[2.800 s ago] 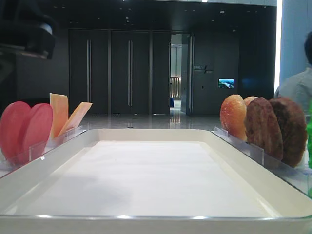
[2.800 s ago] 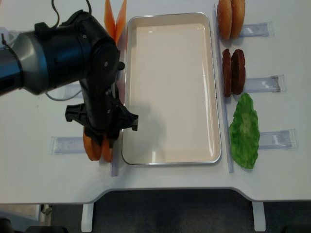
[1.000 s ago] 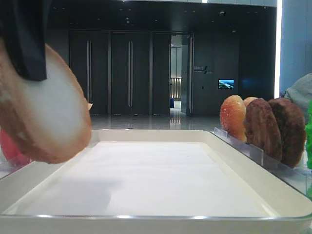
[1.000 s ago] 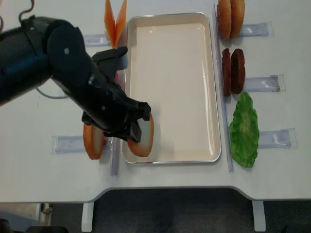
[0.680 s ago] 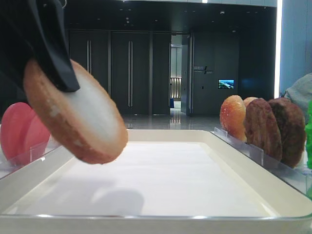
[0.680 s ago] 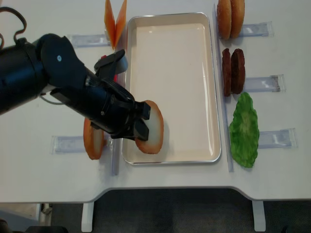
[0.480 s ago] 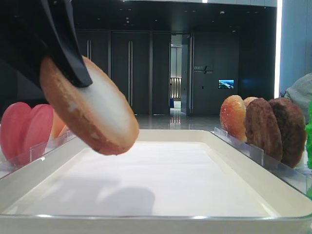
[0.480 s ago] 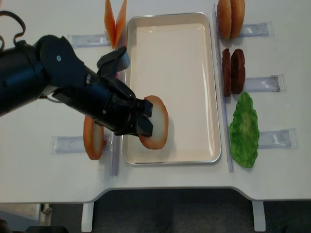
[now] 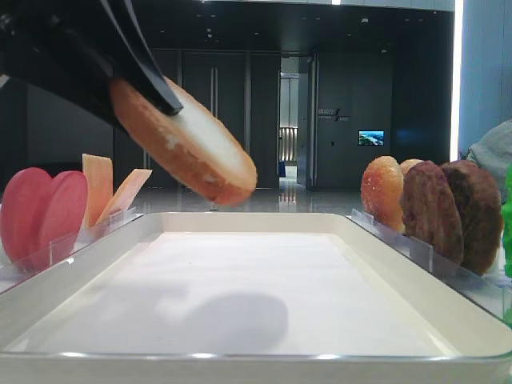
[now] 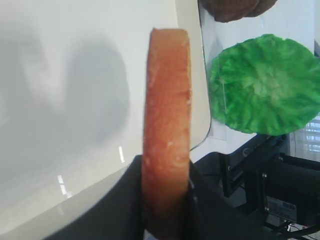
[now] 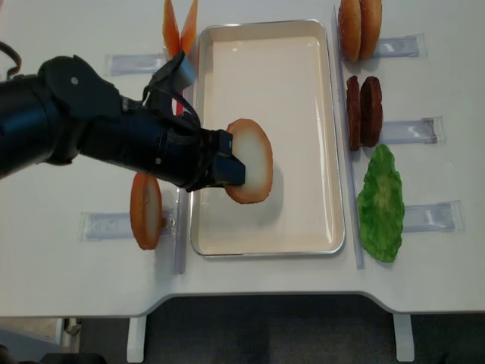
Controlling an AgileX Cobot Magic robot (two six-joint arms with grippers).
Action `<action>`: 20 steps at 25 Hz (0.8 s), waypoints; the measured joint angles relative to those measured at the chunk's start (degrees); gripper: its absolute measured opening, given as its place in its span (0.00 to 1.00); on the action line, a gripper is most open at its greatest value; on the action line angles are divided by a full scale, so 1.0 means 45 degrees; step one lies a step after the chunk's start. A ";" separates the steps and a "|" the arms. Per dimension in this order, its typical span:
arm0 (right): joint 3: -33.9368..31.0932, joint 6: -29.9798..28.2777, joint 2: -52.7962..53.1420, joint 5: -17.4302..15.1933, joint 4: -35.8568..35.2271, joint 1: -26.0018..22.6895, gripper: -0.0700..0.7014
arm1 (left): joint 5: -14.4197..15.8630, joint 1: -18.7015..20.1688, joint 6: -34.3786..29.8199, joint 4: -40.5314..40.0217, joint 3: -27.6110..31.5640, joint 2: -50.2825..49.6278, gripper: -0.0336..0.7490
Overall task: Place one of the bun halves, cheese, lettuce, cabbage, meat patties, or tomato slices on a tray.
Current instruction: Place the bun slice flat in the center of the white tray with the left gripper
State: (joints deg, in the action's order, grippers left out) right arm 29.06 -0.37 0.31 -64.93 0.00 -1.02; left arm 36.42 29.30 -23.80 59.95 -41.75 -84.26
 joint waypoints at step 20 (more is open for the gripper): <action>0.0000 0.0000 0.0000 0.0000 0.0000 0.0000 0.65 | 0.1234 -0.0229 -0.6043 0.5556 0.0072 -0.3897 0.20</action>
State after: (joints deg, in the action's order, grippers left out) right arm 29.06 -0.37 0.31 -64.93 0.00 -1.02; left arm 41.98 28.27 -50.99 84.96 -41.43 -101.80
